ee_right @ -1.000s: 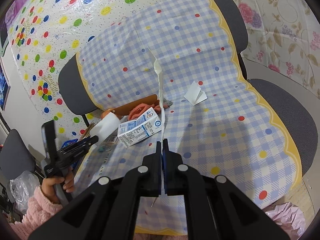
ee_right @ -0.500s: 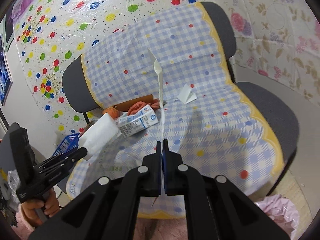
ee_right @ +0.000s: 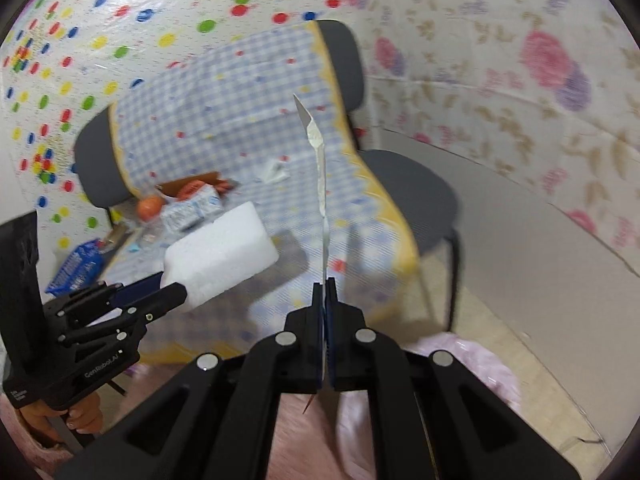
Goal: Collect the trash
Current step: 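Carry the sponge and paper scrap to the trash bin and release them, then move both open tools back over the chair cloth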
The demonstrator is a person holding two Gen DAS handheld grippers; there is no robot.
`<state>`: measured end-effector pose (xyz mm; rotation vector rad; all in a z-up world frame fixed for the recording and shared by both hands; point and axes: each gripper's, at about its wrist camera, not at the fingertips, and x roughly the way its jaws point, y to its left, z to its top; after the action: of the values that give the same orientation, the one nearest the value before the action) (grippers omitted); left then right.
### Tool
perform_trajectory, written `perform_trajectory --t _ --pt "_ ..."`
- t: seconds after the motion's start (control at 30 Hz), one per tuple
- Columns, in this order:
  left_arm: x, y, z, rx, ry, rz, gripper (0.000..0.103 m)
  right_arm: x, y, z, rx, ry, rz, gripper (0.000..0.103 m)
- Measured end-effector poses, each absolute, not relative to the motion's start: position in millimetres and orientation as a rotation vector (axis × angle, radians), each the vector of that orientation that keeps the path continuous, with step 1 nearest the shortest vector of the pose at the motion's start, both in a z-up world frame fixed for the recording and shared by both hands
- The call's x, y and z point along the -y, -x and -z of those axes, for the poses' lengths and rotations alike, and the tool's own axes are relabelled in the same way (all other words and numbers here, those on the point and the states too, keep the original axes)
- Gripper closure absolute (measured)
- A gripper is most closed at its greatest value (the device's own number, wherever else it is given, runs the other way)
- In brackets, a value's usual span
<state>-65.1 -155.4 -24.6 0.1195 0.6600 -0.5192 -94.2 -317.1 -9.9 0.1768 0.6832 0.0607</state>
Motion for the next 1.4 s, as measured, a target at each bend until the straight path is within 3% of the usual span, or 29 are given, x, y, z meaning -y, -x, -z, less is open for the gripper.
perform_trajectory --t 0.6,0.7,0.73,0.77,0.8,1.03,1.4 --pt "262 75 80 -0.817 -0.294 0.762 0.072 398 155 85 -0.852 -0.256 0.268 0.101" --pt "270 71 88 -0.842 -0.309 0.765 0.059 406 152 97 -0.874 -0.276 0.281 0.098" --pt "271 69 90 -0.853 -0.31 0.764 0.046 408 150 102 -0.886 -0.285 0.287 0.089" --pt "271 68 90 -0.856 -0.306 0.762 0.04 411 149 106 -0.897 -0.298 0.289 0.074" --pt "270 66 91 -0.859 -0.299 0.754 0.034 413 149 108 -0.899 -0.307 0.29 0.068" --pt "239 55 83 -0.855 -0.241 0.666 0.028 418 150 89 -0.835 -0.319 0.273 0.066" --pt "170 51 62 -0.813 -0.128 0.524 0.027 368 119 52 -0.757 -0.255 0.104 0.066"
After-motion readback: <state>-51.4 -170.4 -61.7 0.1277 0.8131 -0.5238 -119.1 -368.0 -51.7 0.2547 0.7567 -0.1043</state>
